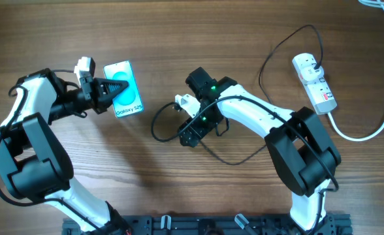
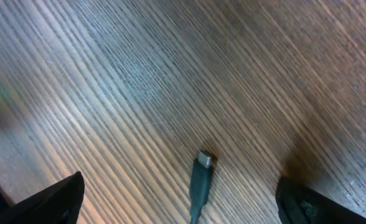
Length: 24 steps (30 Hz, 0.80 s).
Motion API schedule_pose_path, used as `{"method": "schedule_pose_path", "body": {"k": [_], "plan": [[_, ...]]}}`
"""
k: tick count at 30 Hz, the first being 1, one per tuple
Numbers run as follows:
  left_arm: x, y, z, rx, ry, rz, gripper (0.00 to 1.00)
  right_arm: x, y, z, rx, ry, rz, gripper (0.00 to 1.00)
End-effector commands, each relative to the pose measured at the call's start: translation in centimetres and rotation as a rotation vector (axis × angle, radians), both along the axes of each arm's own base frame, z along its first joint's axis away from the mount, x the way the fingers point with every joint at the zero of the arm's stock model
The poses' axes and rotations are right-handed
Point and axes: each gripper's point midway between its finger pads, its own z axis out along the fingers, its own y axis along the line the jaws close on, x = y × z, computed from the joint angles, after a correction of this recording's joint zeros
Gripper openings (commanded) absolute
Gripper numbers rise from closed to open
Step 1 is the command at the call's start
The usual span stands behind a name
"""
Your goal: Plug charger to phone and switch on socket
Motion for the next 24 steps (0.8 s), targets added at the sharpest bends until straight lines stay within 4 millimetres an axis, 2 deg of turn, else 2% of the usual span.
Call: {"method": "schedule_pose_path", "body": {"k": [1,15,16,17,19,20,21,24], "plan": [[-0.21,-0.06,0.17,0.017,-0.006,-0.007,0.04,-0.05,-2.07,-2.77,-0.113,0.000,-0.005,1.00],[-0.25,-0.07,0.13,0.019,-0.002,-0.009,0.04,0.02,-2.05,-2.78,-0.113,-0.003,-0.006,1.00],[-0.26,-0.07,0.12,0.019,-0.002,-0.009,0.04,-0.18,-2.09,-2.76,-0.114,0.007,-0.007,0.98],[-0.25,-0.07,0.13,0.019,-0.002,-0.009,0.04,-0.31,-2.13,-2.74,-0.116,0.015,-0.013,0.92],[-0.26,-0.07,0.12,0.019,-0.002,-0.009,0.04,-0.59,-2.23,-2.73,-0.125,0.033,-0.033,0.89],[-0.26,-0.07,0.12,0.020,-0.003,-0.009,0.04,-0.61,-2.23,-2.73,-0.126,0.035,-0.036,0.89],[-0.28,-0.08,0.08,0.022,-0.001,-0.010,0.04,-0.61,-2.23,-2.73,-0.125,0.034,-0.035,0.99],[-0.39,-0.10,-0.13,0.033,0.004,-0.016,0.04,-0.66,-2.12,-2.68,-0.117,0.037,-0.029,1.00]]}}
